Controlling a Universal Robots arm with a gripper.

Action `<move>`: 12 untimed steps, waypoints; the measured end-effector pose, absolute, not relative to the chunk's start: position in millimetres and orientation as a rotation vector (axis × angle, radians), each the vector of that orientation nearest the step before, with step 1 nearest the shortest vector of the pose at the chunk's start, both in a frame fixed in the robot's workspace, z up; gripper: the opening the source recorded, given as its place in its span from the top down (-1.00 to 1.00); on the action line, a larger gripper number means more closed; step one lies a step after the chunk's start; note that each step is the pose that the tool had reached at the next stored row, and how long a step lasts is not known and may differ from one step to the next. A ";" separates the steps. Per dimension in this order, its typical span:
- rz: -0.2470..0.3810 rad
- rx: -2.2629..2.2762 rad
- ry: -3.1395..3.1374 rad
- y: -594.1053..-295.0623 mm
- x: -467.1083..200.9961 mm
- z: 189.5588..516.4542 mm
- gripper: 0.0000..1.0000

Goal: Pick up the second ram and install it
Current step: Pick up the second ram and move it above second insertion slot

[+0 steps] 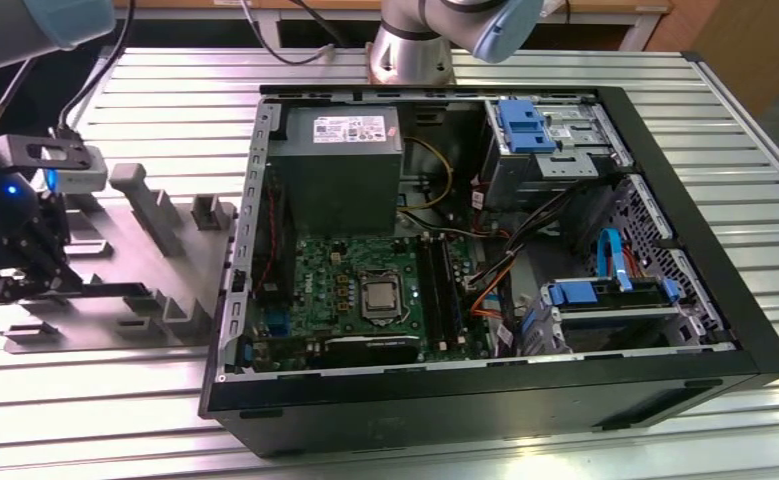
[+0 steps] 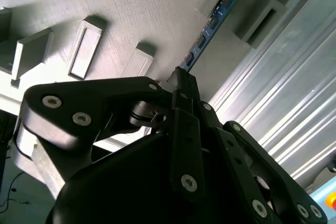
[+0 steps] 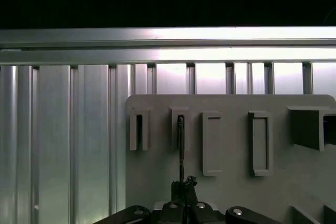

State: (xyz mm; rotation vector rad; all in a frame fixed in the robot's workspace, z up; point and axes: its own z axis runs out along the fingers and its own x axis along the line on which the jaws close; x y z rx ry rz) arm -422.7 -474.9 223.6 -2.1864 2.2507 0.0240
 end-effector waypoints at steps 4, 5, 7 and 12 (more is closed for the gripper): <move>0.024 -2.186 2.251 -474.8 -422.7 231.5 0.77; 0.024 -2.186 2.251 -474.9 -422.7 233.5 0.77; 0.024 -2.186 2.251 -474.9 -422.7 237.3 0.77; 0.024 -2.186 2.251 -474.9 -422.7 247.7 0.77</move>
